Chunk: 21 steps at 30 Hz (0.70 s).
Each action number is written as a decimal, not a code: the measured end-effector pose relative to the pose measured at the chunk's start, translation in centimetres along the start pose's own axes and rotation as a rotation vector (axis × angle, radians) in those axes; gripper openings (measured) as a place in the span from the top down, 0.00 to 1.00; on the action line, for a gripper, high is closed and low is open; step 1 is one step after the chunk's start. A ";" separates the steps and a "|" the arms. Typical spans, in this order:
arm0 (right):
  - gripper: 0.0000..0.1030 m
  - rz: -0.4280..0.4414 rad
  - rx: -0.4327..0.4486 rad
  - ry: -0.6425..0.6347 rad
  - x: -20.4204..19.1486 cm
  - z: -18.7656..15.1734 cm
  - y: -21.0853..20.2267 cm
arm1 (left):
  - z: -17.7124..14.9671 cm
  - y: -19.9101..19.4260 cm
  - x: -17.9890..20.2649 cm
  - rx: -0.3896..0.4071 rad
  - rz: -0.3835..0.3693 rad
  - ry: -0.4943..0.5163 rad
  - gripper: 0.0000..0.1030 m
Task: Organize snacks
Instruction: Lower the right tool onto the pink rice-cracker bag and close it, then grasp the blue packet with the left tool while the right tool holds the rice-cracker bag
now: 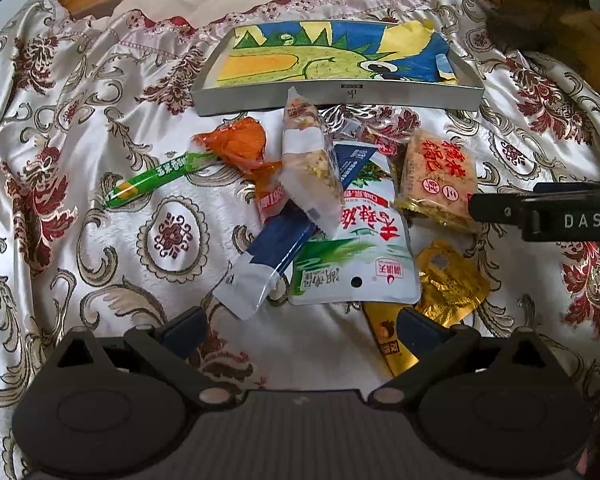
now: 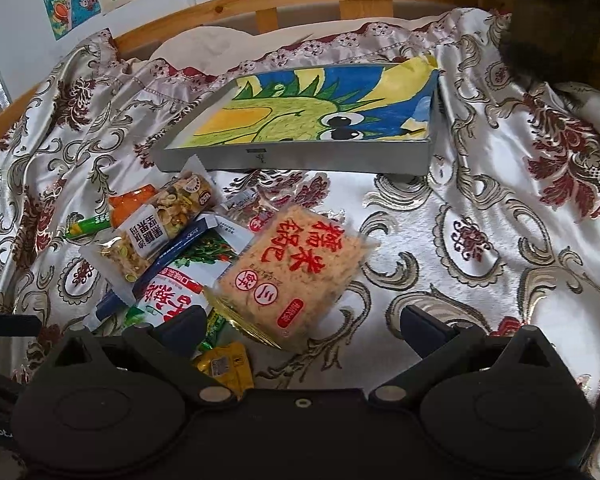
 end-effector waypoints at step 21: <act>0.02 0.013 0.065 0.264 2.4 2.5 5.8 | 1.8 0.3 3.8 0.158 -0.115 0.120 0.07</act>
Point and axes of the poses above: each gripper's, at about its wrist camera, not at the fingertips, and y roughly the way its jaws point, x to its right, z to its top, the point moved 5 cm from there along y, roughly the way its jaws point, and after that the axes turned 11 degrees about z, right-handed, at the moved point
